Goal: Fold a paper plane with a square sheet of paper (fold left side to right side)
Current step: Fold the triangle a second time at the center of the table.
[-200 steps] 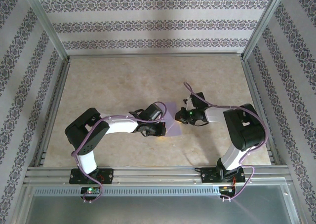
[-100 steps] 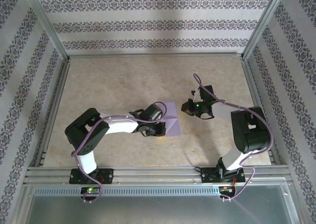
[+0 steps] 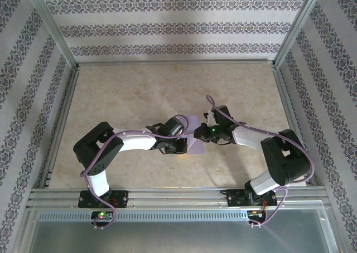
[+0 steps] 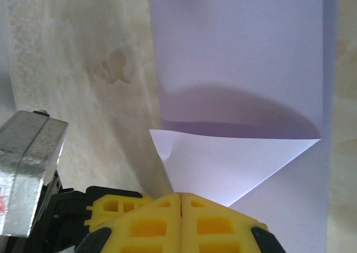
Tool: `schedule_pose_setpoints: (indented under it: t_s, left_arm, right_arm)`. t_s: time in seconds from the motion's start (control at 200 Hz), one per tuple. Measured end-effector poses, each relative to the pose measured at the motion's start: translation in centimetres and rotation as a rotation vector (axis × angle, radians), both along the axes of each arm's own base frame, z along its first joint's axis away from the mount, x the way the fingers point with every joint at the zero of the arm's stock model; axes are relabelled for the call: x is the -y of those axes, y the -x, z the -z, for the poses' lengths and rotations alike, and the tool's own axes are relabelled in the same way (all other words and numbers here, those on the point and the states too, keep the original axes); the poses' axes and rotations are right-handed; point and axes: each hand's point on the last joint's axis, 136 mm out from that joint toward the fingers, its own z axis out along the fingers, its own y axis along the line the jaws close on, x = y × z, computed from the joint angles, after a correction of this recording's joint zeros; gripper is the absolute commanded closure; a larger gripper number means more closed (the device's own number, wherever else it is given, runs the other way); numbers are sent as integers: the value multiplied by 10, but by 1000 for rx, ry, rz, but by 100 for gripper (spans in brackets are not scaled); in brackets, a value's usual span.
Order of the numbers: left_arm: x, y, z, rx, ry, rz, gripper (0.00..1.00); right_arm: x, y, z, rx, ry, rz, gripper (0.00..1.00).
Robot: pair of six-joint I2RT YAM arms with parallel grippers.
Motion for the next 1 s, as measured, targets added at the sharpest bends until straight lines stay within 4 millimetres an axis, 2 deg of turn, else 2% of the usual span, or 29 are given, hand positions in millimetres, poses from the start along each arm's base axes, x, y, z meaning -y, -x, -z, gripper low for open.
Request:
schedule_pose_setpoints:
  t_s: [0.24, 0.415, 0.65, 0.889, 1.004]
  left_arm:
    - [-1, 0, 0, -6, -13, -2, 100]
    - [-2, 0, -1, -7, -22, -1, 100]
    - [-5, -1, -4, -2, -46, -2, 87]
    - [11, -12, -39, 54, 30, 10, 89]
    - [17, -12, -43, 52, 60, 23, 91]
  right_arm:
    - [2, 7, 32, -86, 42, -4, 100]
    - [3, 7, 33, -87, 44, -4, 100]
    - [3, 7, 34, -86, 49, -5, 100]
    - [2, 8, 35, -94, 46, -9, 100]
    - [2, 8, 36, -97, 43, -11, 100]
